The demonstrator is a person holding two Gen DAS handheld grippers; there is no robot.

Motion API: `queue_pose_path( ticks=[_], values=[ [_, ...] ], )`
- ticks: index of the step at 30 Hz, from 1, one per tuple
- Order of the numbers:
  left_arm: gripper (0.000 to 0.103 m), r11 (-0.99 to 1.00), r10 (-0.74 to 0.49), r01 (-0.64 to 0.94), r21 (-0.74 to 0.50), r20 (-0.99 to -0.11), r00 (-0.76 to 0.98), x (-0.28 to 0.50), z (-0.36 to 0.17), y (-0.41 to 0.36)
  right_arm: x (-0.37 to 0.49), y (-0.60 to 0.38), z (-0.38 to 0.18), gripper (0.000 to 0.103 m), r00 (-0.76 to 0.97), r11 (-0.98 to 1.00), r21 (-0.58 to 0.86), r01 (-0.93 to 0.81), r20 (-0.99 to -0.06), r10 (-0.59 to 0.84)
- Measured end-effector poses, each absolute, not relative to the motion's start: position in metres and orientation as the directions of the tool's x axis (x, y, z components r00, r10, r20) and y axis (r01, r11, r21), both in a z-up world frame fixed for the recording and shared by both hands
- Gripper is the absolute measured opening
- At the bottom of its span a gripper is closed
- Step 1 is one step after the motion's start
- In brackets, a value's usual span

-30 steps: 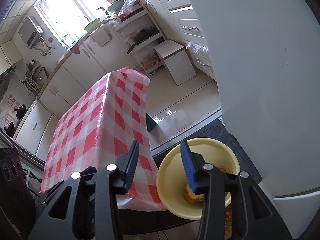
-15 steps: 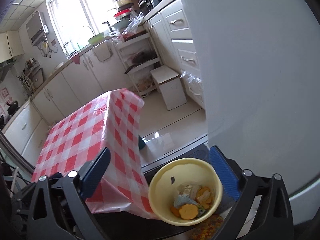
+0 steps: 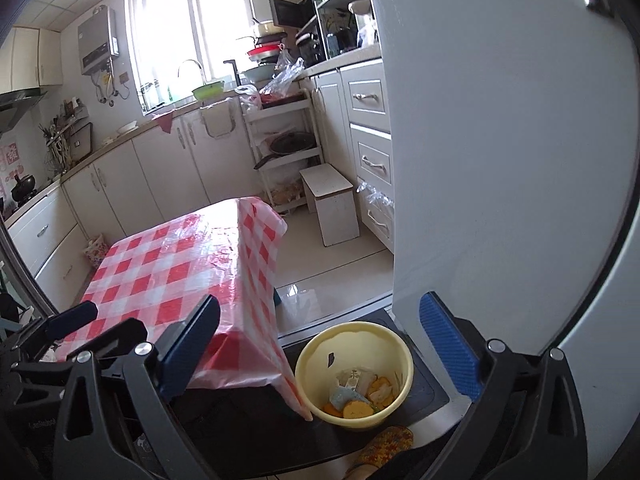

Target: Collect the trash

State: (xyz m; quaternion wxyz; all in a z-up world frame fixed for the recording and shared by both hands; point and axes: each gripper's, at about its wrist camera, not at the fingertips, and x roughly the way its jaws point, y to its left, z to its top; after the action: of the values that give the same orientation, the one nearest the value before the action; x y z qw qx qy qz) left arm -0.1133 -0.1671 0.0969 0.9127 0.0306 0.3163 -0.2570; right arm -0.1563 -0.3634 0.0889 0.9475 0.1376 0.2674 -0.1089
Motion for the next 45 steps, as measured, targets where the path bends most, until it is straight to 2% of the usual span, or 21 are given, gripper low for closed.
queue_pose_path(
  ticks=[10, 14, 45],
  values=[
    [0.095, 0.877, -0.424, 0.477, -0.065, -0.572, 0.702, -0.155, 0.13, -0.124, -0.194, -0.332, 0.123, 0.096, 0.842, 0.946, 0.181, 0.268, -0.522, -0.139],
    [0.095, 0.886, -0.409, 0.458, -0.069, -0.578, 0.706, -0.164, 0.135, -0.108, -0.219, -0.325, 0.129, 0.096, 0.871, 0.937, 0.234, 0.259, -0.476, -0.122],
    [0.095, 0.916, -0.355, 0.398, -0.048, -0.559, 0.749, -0.19, 0.15, -0.078, -0.247, -0.279, 0.129, 0.096, 0.896, 0.961, 0.167, 0.221, -0.423, -0.133]
  ],
)
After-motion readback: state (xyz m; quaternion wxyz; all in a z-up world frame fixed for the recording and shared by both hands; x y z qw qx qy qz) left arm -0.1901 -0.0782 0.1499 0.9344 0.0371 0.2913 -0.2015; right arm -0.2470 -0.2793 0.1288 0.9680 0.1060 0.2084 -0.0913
